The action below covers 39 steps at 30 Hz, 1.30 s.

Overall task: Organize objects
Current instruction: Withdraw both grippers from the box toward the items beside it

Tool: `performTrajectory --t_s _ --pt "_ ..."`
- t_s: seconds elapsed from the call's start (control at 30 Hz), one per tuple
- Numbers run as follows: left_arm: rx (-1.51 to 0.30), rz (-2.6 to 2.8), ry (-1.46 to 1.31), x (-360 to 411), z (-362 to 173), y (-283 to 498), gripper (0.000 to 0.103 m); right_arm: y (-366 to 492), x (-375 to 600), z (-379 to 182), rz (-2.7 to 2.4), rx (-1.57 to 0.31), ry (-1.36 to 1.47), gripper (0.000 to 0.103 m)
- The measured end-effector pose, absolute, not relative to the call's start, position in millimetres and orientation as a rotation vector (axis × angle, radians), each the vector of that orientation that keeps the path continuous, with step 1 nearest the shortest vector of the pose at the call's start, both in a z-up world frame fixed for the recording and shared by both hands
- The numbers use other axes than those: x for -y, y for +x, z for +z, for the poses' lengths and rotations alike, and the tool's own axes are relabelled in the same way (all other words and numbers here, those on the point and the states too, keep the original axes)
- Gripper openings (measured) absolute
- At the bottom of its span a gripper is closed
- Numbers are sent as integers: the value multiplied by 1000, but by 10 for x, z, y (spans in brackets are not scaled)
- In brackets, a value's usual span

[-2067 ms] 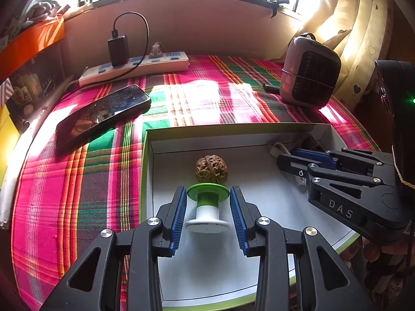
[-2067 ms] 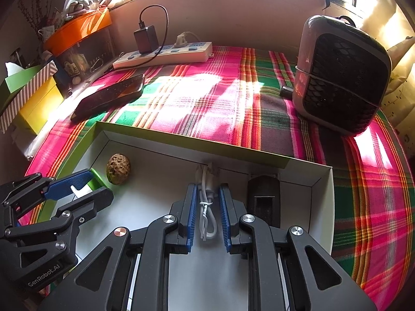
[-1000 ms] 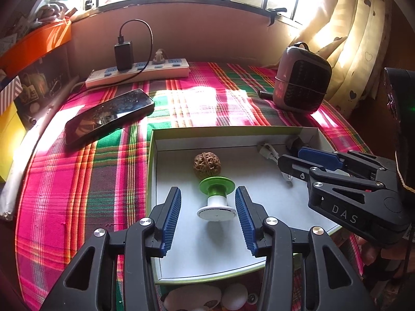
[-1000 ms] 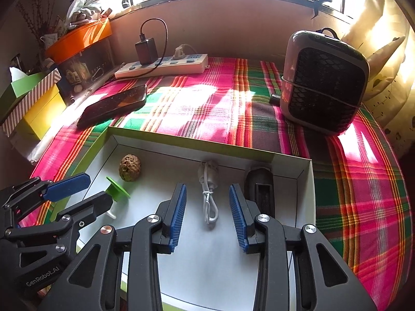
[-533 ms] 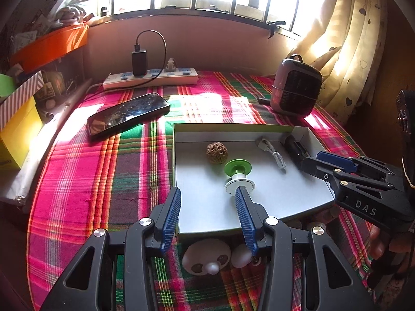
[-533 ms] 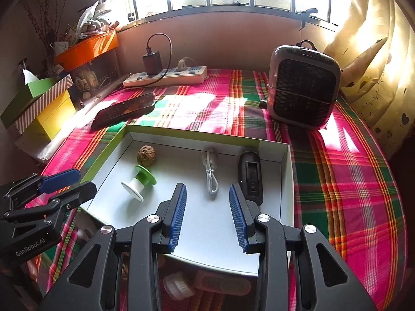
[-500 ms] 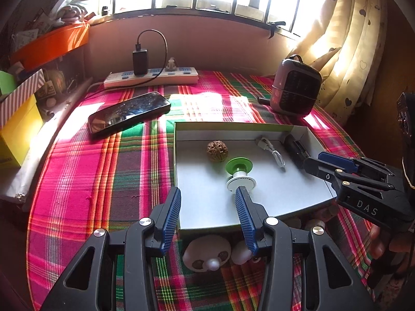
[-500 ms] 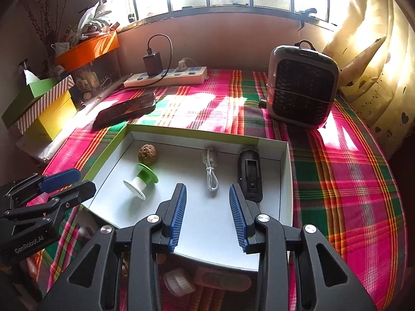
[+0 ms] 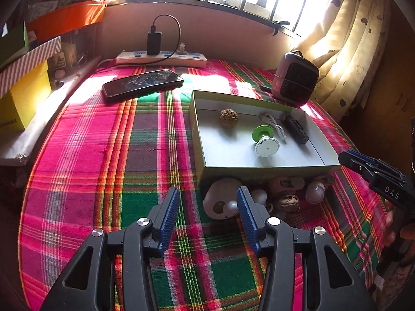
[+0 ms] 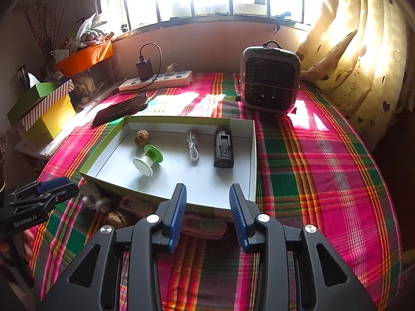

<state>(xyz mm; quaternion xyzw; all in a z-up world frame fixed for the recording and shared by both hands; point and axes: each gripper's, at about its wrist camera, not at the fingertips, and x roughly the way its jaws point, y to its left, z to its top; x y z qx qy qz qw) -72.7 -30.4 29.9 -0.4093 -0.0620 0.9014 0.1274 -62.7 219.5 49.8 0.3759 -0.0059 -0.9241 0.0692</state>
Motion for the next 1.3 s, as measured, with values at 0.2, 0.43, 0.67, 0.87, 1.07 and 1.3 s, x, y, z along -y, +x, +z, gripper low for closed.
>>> performTrajectory --t_s 0.2,0.43,0.67,0.87,1.07,1.3 --pt "207 2591 -1184 332 255 -658 46 -460 -2327 437 -2810 49 1145 36" --pt "246 2550 -1193 346 201 -667 47 -384 -2432 321 -2806 97 1177 46" --pt "254 2525 -1218 330 119 -710 47 -478 -2411 200 -2737 110 1209 46" --pt "257 2519 -1230 315 80 -745 47 -495 -2390 172 -2706 103 1178 46" --pt "245 2528 -1236 286 83 -791 47 -469 -2351 196 -2674 105 1140 46" --pt "237 2541 -1244 252 94 -851 47 -466 -2177 228 -2599 63 1077 46"
